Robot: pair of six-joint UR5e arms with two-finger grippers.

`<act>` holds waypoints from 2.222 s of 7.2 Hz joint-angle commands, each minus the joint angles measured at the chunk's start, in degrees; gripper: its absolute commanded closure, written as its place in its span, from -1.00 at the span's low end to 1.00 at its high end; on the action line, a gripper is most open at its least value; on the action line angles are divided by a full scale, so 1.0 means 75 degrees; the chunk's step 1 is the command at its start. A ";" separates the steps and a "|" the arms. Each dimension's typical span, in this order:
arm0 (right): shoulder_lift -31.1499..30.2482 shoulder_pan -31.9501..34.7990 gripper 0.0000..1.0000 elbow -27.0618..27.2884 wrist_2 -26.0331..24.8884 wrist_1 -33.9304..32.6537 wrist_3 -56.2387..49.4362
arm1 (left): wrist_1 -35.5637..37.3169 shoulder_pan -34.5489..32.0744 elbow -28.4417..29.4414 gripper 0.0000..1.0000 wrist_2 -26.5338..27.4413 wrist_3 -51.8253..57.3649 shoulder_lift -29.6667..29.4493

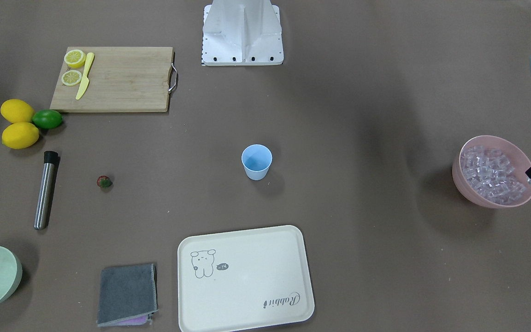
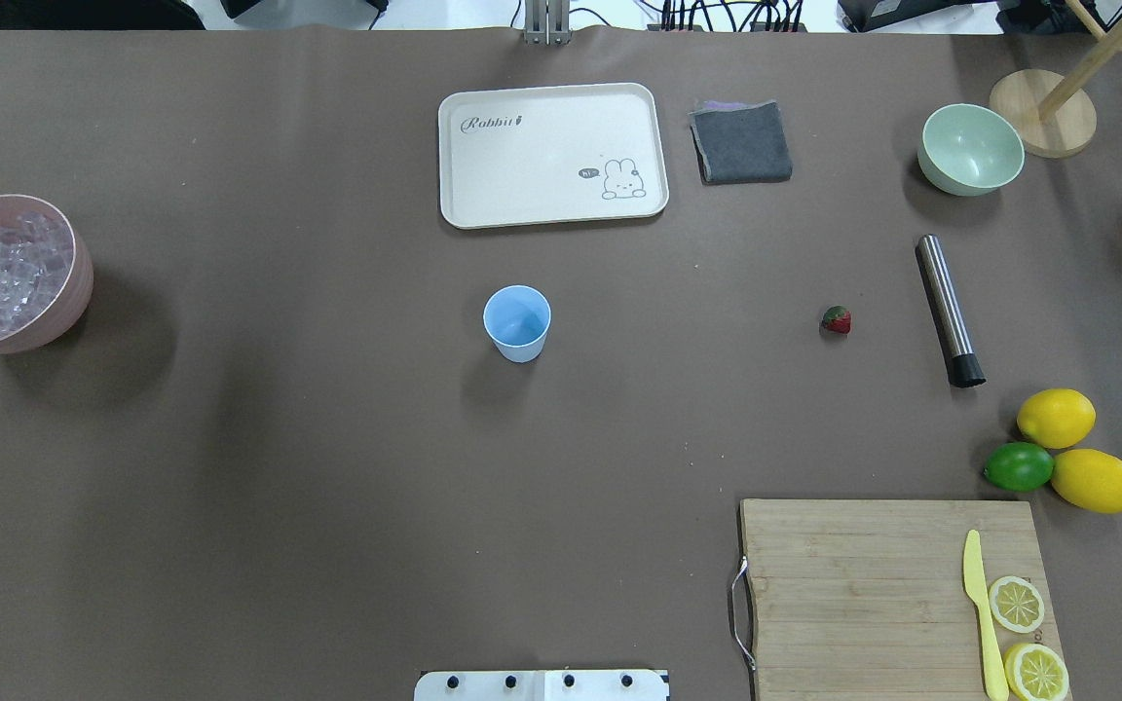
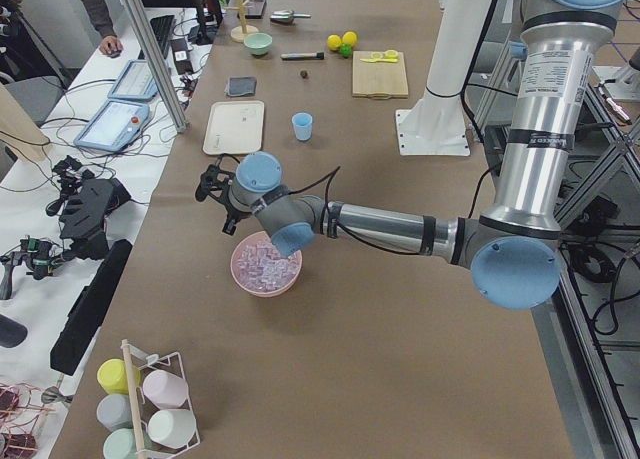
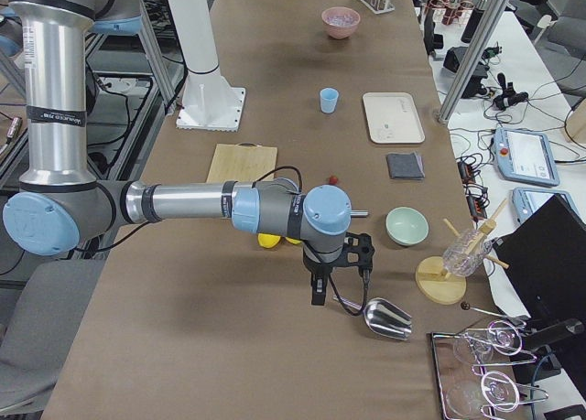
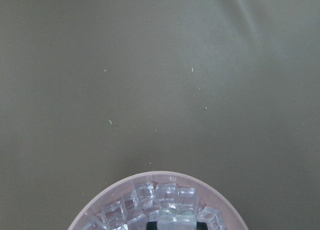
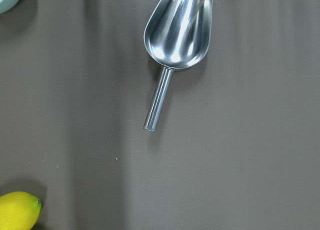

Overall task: Mash ice and strawberries in cup
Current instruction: 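Carry the ice cube with the left gripper over the light-blue cup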

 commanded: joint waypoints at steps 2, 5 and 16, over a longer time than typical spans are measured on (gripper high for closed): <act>-0.0112 0.0146 -1.00 0.0018 0.0007 -0.0025 0.0000 | 0.0067 0.2137 -0.0592 1.00 0.1260 -0.3075 -0.1556; -0.0136 0.0158 -1.00 0.0006 0.0007 -0.0025 0.0000 | 0.0512 0.4484 -0.0641 1.00 0.3196 -0.3821 -0.2507; -0.0136 0.0158 -1.00 -0.0017 0.0007 -0.0014 0.0000 | 0.0548 0.6213 -0.0103 0.45 0.5041 -0.3810 -0.2977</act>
